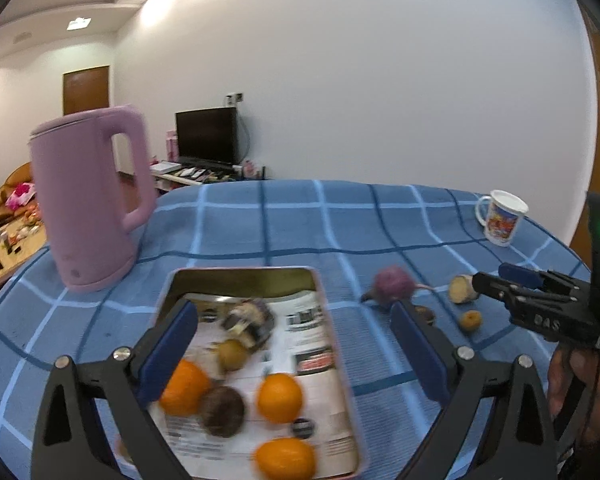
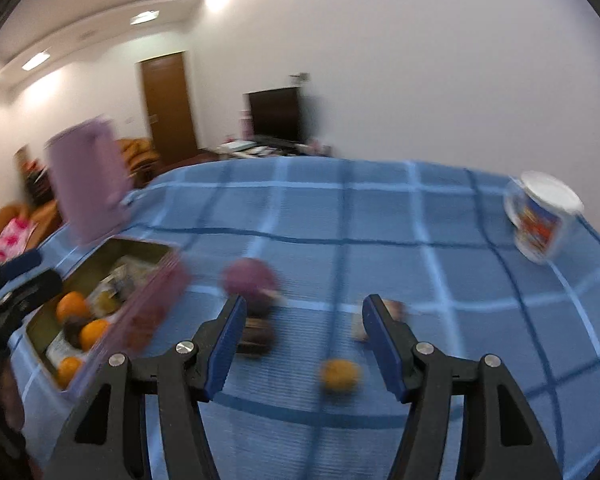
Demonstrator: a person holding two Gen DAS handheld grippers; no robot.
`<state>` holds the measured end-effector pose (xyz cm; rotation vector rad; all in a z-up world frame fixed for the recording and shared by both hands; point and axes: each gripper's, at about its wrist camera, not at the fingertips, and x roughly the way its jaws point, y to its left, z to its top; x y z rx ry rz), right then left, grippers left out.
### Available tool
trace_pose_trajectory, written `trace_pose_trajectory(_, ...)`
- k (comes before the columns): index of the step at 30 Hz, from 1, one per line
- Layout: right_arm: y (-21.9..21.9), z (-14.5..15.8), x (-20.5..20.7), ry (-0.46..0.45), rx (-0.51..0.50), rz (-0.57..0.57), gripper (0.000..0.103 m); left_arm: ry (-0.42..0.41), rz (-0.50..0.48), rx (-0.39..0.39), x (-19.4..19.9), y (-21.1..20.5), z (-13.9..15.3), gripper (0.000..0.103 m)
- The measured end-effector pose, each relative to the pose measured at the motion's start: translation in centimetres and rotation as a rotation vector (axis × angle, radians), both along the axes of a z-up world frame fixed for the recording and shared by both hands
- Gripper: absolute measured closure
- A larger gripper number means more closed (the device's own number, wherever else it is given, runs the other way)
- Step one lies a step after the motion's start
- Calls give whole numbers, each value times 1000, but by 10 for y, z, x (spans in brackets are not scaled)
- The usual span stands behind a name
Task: Organize fruits
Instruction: 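Grasp a small yellow round fruit with the right tool, then grasp a dark brown round fruit with the left tool while the right holds the yellow fruit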
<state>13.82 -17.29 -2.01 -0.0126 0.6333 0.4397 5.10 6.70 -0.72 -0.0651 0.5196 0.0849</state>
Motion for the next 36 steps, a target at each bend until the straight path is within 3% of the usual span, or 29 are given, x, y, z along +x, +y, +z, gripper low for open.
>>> trace_pose_trajectory(3,-14,-8,9,55,3,-33,41,19,-35,9,8,-22,-4,4)
trace_pose_trajectory(8,-5,-25,16,133,-41,11,42,47,-103,45,21,-58,-11,4)
trace_pose_trajectory(13,-2,-45,25,220,-61,25,57,73,-125,54,32,-72,-16,4)
trace_pose_trajectory(15,-5,-46,27,233,-42,29,72,84,-130,53,35,-75,-19,6)
trace_pose_trajectory(18,-5,-49,28,252,-41,47,75,110,-141,42,42,-79,-24,11)
trace_pose_trajectory(26,-30,-32,11,141,25,-45,75,193,-180,16,63,-96,-38,28)
trace_pose_trajectory(30,-44,-30,12,139,69,-98,75,237,-196,26,77,-108,-47,40)
trace_pose_trajectory(33,-44,-28,11,132,63,-104,75,282,-199,25,91,-113,-56,50)
trace_pose_trajectory(36,-39,-25,8,112,41,-101,75,299,-181,24,100,-112,-60,52)
